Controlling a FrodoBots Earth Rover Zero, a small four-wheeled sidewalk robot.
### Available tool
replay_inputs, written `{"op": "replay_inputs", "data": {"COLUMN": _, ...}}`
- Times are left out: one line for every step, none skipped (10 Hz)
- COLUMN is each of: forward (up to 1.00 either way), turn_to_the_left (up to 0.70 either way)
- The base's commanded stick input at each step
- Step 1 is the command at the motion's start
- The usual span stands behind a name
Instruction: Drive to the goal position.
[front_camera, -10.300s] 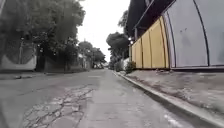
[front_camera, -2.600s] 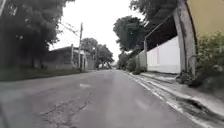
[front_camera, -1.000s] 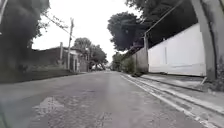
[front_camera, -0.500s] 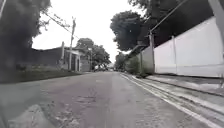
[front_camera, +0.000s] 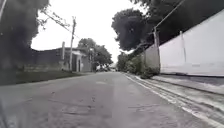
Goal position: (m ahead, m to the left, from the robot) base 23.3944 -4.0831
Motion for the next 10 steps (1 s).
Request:
{"op": "replay_inputs", "data": {"forward": 1.0, "turn_to_the_left": 0.0}}
{"op": "replay_inputs", "data": {"forward": 1.0, "turn_to_the_left": 0.0}}
{"op": "replay_inputs", "data": {"forward": 1.0, "turn_to_the_left": -0.03}}
{"op": "replay_inputs", "data": {"forward": 1.0, "turn_to_the_left": -0.15}}
{"op": "replay_inputs", "data": {"forward": 1.0, "turn_to_the_left": -0.31}}
{"op": "replay_inputs", "data": {"forward": 1.0, "turn_to_the_left": -0.4}}
{"op": "replay_inputs", "data": {"forward": 1.0, "turn_to_the_left": -0.4}}
{"op": "replay_inputs", "data": {"forward": 1.0, "turn_to_the_left": -0.4}}
{"op": "replay_inputs", "data": {"forward": 1.0, "turn_to_the_left": -0.36}}
{"op": "replay_inputs", "data": {"forward": 1.0, "turn_to_the_left": -0.27}}
